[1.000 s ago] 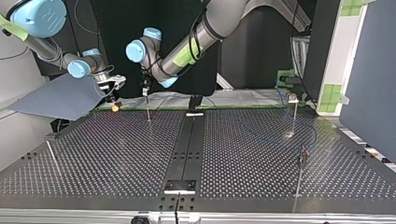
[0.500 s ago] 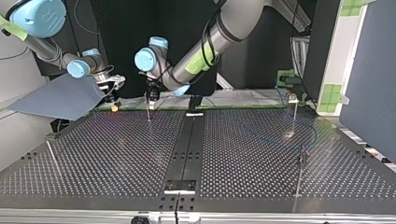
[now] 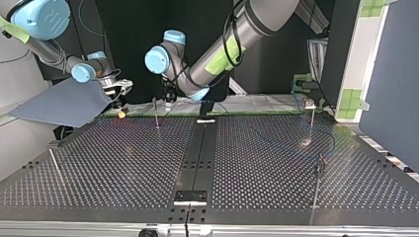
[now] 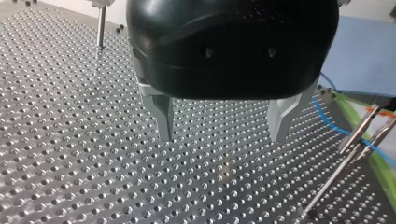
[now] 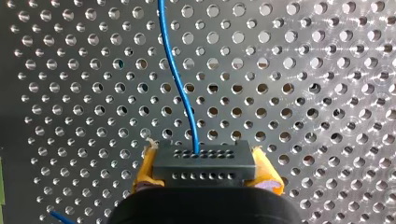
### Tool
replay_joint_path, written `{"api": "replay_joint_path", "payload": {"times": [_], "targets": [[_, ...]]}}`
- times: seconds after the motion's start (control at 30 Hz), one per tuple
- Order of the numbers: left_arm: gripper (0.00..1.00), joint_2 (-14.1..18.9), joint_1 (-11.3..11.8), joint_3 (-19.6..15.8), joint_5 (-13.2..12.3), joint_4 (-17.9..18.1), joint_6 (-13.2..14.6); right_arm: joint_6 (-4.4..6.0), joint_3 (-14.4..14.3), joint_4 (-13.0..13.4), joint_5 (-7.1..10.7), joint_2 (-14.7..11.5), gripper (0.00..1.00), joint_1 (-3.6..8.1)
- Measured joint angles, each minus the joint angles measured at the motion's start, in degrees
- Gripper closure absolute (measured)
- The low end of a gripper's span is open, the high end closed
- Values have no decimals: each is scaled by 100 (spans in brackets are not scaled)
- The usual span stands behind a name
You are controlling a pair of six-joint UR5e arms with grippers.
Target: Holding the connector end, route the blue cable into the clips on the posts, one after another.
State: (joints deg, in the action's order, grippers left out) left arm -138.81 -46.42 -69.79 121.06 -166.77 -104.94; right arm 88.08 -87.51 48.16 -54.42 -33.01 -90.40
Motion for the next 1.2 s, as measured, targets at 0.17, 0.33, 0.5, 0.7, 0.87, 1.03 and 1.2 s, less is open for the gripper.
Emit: {"api": "replay_joint_path", "payload": {"times": [0.17,0.33,0.5,0.7,0.87,1.03,1.2], "targets": [[0,285,-8,-287,0,-70,0,0,0,1,-2,1,100,-7],[0,581,-11,-582,0,-157,-26,0,0,2,0,0,100,-9],[0,891,-6,-891,2,-233,-37,0,0,-4,-2,0,100,-9],[0,1260,34,-1260,-7,-14,-126,0,0,-2,-1,0,100,-9],[0,1550,32,-1552,-7,253,-198,0,0,1,0,0,100,-9],[0,1856,20,-1858,7,559,-232,-3,0,2,0,0,100,-9],[0,2167,18,-2168,15,870,-288,-8,0,-1,0,0,100,-9]]}}
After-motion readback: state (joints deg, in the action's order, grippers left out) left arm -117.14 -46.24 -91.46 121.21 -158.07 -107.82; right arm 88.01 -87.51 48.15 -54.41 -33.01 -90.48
